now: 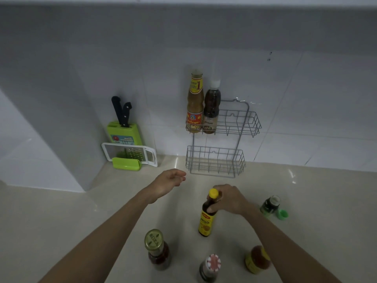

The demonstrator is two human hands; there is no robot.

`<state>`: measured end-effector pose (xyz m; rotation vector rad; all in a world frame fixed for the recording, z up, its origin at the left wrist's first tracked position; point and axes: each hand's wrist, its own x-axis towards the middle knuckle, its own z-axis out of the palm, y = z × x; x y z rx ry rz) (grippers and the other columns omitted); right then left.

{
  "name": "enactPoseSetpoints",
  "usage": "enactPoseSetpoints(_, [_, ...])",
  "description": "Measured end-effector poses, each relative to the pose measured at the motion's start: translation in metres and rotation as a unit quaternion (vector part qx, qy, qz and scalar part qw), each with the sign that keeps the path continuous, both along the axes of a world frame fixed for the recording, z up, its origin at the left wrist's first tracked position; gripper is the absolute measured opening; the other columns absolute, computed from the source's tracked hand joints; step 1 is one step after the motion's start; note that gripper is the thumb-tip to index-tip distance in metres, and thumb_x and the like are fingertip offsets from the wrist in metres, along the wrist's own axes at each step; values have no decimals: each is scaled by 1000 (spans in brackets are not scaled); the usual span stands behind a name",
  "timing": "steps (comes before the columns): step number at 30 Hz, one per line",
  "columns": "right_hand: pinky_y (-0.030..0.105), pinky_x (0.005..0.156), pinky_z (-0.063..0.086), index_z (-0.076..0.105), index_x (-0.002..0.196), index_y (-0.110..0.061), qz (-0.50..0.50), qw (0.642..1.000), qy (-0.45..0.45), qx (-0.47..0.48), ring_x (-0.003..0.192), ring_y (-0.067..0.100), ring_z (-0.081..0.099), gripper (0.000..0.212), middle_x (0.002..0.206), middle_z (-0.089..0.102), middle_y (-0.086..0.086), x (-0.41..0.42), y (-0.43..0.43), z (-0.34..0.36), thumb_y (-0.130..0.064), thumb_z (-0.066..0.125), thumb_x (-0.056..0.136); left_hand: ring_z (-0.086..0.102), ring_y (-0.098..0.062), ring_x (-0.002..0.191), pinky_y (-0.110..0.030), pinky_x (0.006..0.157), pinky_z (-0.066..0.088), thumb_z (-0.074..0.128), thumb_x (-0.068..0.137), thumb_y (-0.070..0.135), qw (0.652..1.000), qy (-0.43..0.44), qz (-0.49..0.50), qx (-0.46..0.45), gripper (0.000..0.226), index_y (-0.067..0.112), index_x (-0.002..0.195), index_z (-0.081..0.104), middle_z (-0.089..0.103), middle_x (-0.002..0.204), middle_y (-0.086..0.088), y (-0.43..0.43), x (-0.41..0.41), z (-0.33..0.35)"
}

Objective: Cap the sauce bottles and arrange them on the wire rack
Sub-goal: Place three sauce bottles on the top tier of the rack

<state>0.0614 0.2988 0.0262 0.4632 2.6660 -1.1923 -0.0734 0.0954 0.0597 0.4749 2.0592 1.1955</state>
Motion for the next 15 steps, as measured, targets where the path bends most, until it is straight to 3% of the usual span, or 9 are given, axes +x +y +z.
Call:
enactPoseSetpoints(4, [22, 71, 50, 69, 97, -26, -101, 980, 49, -166, 91, 8, 63, 21, 95, 68, -10, 10, -20, -18, -23, 76, 78, 56, -19, 119, -27, 93, 38, 51, 97, 13, 999, 15, 31, 16, 33, 16, 129, 57, 61, 131, -4, 3, -6, 4])
enactPoseSetpoints(7, [38, 79, 59, 61, 104, -23, -147, 962, 93, -210, 99, 20, 64, 16, 108, 62, -2, 7, -16, -12, -18, 64, 89, 53, -17, 121, -26, 94, 37, 53, 97, 12, 996, 55, 55, 34, 36, 14, 132, 54, 57, 138, -5, 13, -14, 15])
enactPoseSetpoints(11, [39, 77, 58, 48, 110, -19, -148, 938, 227, -214, 104, 21, 63, 17, 117, 60, 5, -13, 16, 58, -9, 50, 97, 44, -22, 133, -30, 105, 36, 55, 96, 15, 989, 98, 85, 69, 48, 17, 142, 42, 42, 151, -5, 35, -32, 42])
enactPoseSetpoints(15, [40, 90, 52, 43, 116, -17, -152, 906, 375, -123, 112, 22, 60, 21, 118, 61, 6, -36, 50, 133, -9, 46, 97, 29, -27, 145, -37, 113, 29, 57, 95, 23, 983, 127, 91, 96, 67, 22, 152, 23, 26, 160, -5, 62, -48, 77])
